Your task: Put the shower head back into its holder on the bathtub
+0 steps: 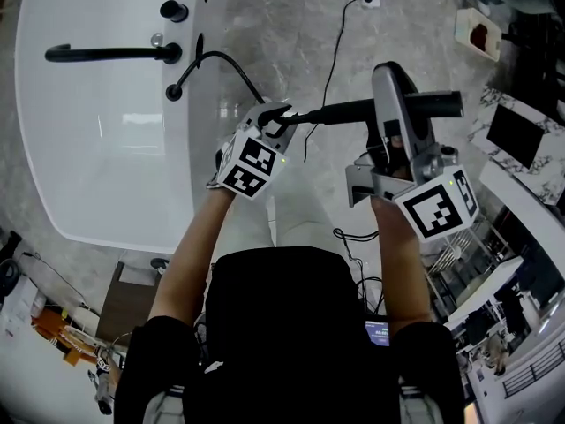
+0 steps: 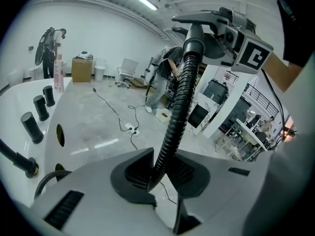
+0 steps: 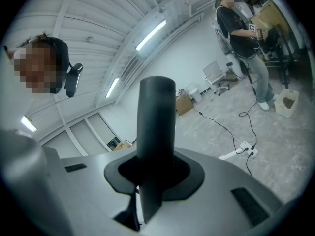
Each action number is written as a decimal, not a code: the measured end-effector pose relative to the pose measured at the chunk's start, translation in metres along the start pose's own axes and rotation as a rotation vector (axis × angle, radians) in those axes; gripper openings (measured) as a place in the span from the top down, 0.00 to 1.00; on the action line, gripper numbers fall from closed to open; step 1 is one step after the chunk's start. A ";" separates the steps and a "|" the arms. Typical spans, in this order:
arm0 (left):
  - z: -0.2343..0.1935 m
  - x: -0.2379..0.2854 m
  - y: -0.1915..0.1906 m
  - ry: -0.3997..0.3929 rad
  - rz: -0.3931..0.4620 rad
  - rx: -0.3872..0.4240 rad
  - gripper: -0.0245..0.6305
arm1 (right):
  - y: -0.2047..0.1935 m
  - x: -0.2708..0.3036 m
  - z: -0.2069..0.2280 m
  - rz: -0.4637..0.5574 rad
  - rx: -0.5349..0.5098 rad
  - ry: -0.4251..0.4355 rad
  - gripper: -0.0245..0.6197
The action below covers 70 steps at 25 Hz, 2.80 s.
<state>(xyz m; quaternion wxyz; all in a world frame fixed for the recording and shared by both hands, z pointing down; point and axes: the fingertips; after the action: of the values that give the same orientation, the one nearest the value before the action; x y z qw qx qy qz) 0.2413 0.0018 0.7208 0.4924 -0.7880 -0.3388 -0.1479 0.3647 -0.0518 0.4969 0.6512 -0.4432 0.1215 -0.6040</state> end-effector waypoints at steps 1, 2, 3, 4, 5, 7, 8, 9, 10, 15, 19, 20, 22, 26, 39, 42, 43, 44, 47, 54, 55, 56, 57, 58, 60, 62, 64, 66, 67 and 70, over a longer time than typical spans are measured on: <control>-0.001 -0.001 0.001 0.007 0.007 0.001 0.85 | 0.000 0.000 0.003 0.001 0.013 -0.003 0.84; -0.002 -0.003 0.003 0.016 0.017 0.004 0.86 | 0.001 0.000 0.005 0.004 0.025 -0.004 0.84; -0.003 -0.005 0.005 0.025 0.027 0.007 0.87 | 0.002 0.000 0.007 0.006 0.034 -0.005 0.84; -0.004 -0.007 0.007 0.032 0.037 0.011 0.88 | 0.004 0.000 0.009 0.009 0.043 -0.008 0.84; -0.003 -0.008 0.009 0.034 0.045 0.012 0.89 | 0.005 -0.001 0.012 0.011 0.053 -0.011 0.84; -0.001 -0.010 0.011 0.032 0.055 0.009 0.89 | 0.007 -0.002 0.016 0.015 0.070 -0.020 0.84; -0.001 -0.010 0.012 0.032 0.058 0.007 0.89 | 0.007 -0.002 0.018 0.016 0.076 -0.023 0.84; -0.001 -0.011 0.012 0.031 0.060 0.002 0.90 | 0.007 -0.002 0.019 0.016 0.080 -0.025 0.84; -0.001 -0.012 0.012 0.031 0.061 -0.003 0.90 | 0.007 -0.002 0.019 0.016 0.082 -0.024 0.84; -0.005 -0.021 0.013 0.047 0.062 -0.012 0.90 | 0.006 -0.001 0.015 0.016 0.075 -0.017 0.84; -0.007 -0.040 0.019 0.088 0.084 -0.017 0.90 | 0.009 -0.004 0.005 0.016 0.070 0.004 0.84; -0.007 -0.047 0.021 0.102 0.090 -0.015 0.90 | 0.011 -0.005 0.001 0.016 0.068 0.011 0.84; -0.007 -0.061 0.026 0.133 0.101 -0.013 0.90 | 0.015 -0.007 -0.010 0.019 0.065 0.028 0.84; -0.005 -0.095 0.039 0.192 0.133 -0.005 0.90 | 0.025 -0.013 -0.038 0.028 0.060 0.074 0.84; 0.013 -0.192 0.064 0.323 0.211 0.030 0.90 | 0.047 -0.024 -0.121 0.018 0.026 0.221 0.84; 0.009 -0.217 0.070 0.365 0.247 0.029 0.90 | 0.051 -0.021 -0.150 0.023 0.006 0.272 0.85; 0.008 -0.226 0.073 0.381 0.260 0.034 0.90 | 0.053 -0.022 -0.160 0.027 -0.002 0.290 0.85; 0.009 -0.236 0.076 0.398 0.272 0.040 0.90 | 0.055 -0.024 -0.169 0.030 -0.007 0.302 0.84; 0.017 -0.265 0.080 0.451 0.299 0.055 0.90 | 0.057 -0.034 -0.192 0.031 -0.010 0.322 0.85; 0.044 -0.332 0.100 0.565 0.359 0.080 0.90 | 0.081 -0.064 -0.268 0.055 -0.037 0.478 0.85; 0.047 -0.341 0.101 0.582 0.364 0.085 0.90 | 0.082 -0.067 -0.277 0.055 -0.040 0.495 0.85; 0.049 -0.350 0.102 0.600 0.371 0.088 0.90 | 0.082 -0.070 -0.284 0.053 -0.044 0.508 0.85; 0.051 -0.358 0.103 0.615 0.381 0.087 0.90 | 0.082 -0.071 -0.290 0.049 -0.045 0.514 0.85; 0.052 -0.365 0.103 0.629 0.392 0.085 0.90 | 0.081 -0.072 -0.293 0.042 -0.041 0.510 0.84; 0.057 -0.380 0.103 0.656 0.406 0.083 0.90 | 0.078 -0.074 -0.300 0.029 -0.031 0.505 0.84; 0.062 -0.394 0.104 0.681 0.415 0.086 0.90 | 0.081 -0.080 -0.317 0.033 -0.041 0.553 0.84; 0.067 -0.406 0.105 0.707 0.429 0.089 0.90 | 0.082 -0.084 -0.327 0.030 -0.038 0.577 0.85; 0.069 -0.421 0.104 0.733 0.445 0.092 0.90 | 0.082 -0.086 -0.343 0.028 -0.039 0.616 0.84; 0.069 -0.430 0.104 0.747 0.452 0.093 0.90 | 0.081 -0.085 -0.352 0.025 -0.039 0.631 0.85; 0.071 -0.457 0.103 0.790 0.475 0.089 0.90 | 0.079 -0.086 -0.380 0.020 -0.043 0.686 0.84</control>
<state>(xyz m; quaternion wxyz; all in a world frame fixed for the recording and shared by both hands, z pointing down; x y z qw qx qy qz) -0.0286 -0.1429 0.3589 0.6375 -0.7049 0.0586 -0.3053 0.1337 -0.1480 0.1873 0.5686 -0.2266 0.3507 -0.7088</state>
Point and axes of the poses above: the fingertips, and each gripper's own axes: x forward along the fingers, z to its right, y out of its top, and after that the axes turned 13 degrees about -y, right-handed
